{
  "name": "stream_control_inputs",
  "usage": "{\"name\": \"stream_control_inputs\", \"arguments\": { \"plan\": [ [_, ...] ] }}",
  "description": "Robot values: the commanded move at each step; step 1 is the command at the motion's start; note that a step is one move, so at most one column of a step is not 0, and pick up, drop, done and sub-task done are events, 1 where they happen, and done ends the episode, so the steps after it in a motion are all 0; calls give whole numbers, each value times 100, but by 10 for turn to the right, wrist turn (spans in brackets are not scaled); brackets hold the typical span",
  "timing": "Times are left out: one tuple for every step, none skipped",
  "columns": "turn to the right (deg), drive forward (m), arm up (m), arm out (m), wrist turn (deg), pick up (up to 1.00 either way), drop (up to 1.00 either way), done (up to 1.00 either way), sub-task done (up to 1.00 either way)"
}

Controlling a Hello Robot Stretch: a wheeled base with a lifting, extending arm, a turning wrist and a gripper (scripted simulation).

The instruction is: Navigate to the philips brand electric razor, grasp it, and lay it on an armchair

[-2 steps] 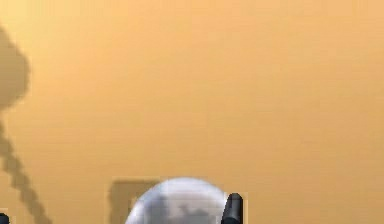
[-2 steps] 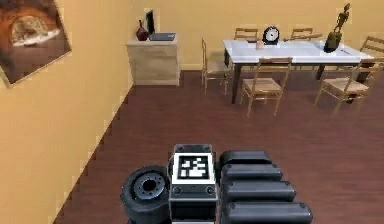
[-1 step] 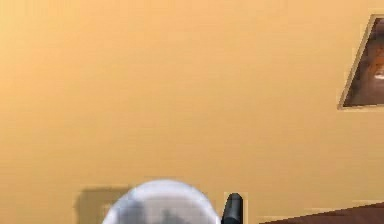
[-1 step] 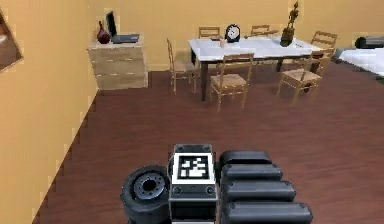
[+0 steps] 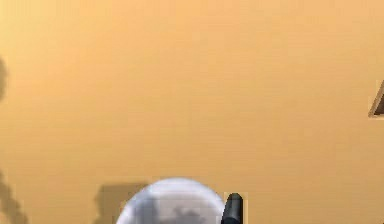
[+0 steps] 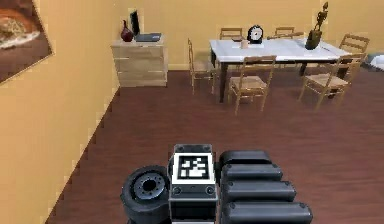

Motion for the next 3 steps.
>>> {"name": "stream_control_inputs", "arguments": {
  "plan": [
    [-450, 0, 0, 0, 0, 0, 0, 0, 0],
    [-240, 0, 0, 0, 0, 0, 0, 0, 0],
    [0, 30, 0, 0, 0, 0, 0, 0, 0]
  ]
}}
